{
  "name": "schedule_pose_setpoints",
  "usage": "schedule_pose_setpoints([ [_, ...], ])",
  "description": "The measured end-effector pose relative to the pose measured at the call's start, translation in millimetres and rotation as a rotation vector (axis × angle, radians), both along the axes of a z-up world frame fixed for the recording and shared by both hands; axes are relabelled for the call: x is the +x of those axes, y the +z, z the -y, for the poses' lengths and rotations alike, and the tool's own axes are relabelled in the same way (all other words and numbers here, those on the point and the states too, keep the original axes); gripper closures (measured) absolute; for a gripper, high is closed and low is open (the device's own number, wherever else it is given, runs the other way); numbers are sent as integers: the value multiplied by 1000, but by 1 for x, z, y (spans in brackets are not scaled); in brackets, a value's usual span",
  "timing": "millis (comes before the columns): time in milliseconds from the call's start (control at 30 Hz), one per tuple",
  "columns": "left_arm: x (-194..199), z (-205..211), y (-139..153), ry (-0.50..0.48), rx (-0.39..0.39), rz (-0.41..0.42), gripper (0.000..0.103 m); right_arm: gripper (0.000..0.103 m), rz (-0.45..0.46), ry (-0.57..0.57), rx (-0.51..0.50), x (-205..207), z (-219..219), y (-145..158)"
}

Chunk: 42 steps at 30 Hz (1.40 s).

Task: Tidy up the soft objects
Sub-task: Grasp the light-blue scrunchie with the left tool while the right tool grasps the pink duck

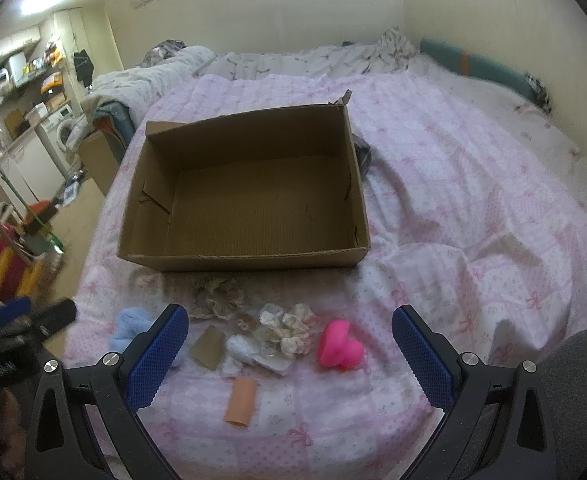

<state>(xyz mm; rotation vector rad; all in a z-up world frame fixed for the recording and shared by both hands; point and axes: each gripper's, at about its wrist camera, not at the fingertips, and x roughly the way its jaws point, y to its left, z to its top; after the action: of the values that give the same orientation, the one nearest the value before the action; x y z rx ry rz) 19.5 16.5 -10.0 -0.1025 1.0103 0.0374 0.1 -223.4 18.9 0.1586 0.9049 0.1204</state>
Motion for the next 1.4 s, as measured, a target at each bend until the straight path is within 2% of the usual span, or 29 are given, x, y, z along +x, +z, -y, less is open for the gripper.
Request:
schedule_pose_setpoints([
  [100,16,-8,-8,24,-22,-73,0,0,-54,-25,78,15,16,1],
  [200,36,-13,-26,11,-93,-199,0,0,-127,-63,121,33,32,-6],
  [300,52,-13,-48,22,-113,-328,0,0,-268,-74,191,52,47,-27],
  [433,63,-11,-69,47,-119,-407,0,0,-401,-94,234,65,57,-60],
  [533,66,-8,-87,49,-131,-449,0,0,-438,-115,235,64,60,-78],
  [667,66,8,-101,-12,-145,-464,0,0,-464,-123,245,65,57,-87],
  [700,67,14,-105,-28,-143,-470,0,5,-467,-123,228,64,54,-89],
  [733,67,18,-108,-38,-137,-477,0,19,-479,-126,215,66,55,-91],
  [767,68,21,-112,-44,-131,-481,0,23,-499,-128,223,67,56,-95],
  [800,68,24,-116,-47,-125,-488,0,23,-517,-133,238,67,57,-100],
  [833,68,26,-120,-46,-120,-493,3,23,-535,-139,244,68,57,-105],
  [900,68,29,-130,-45,-109,-507,16,24,-552,-162,245,68,60,-112],
  [933,68,30,-135,-42,-108,-519,30,24,-558,-168,246,68,61,-115],
  [1100,64,29,-144,-23,-140,-522,43,25,-588,-161,212,68,53,-127],
  [1133,62,29,-145,-23,-147,-518,51,31,-596,-161,211,67,51,-130],
  [1167,58,26,-145,-20,-154,-514,60,46,-606,-158,218,68,51,-134],
  [1200,57,25,-143,-11,-165,-510,63,56,-618,-159,218,69,50,-137],
  [1267,55,21,-142,-4,-183,-498,75,59,-623,-161,213,69,49,-139],
  [1333,54,13,-129,-8,-191,-480,81,60,-605,-150,190,69,46,-136],
  [1400,52,11,-121,-15,-185,-449,83,61,-574,-143,183,67,45,-129],
])
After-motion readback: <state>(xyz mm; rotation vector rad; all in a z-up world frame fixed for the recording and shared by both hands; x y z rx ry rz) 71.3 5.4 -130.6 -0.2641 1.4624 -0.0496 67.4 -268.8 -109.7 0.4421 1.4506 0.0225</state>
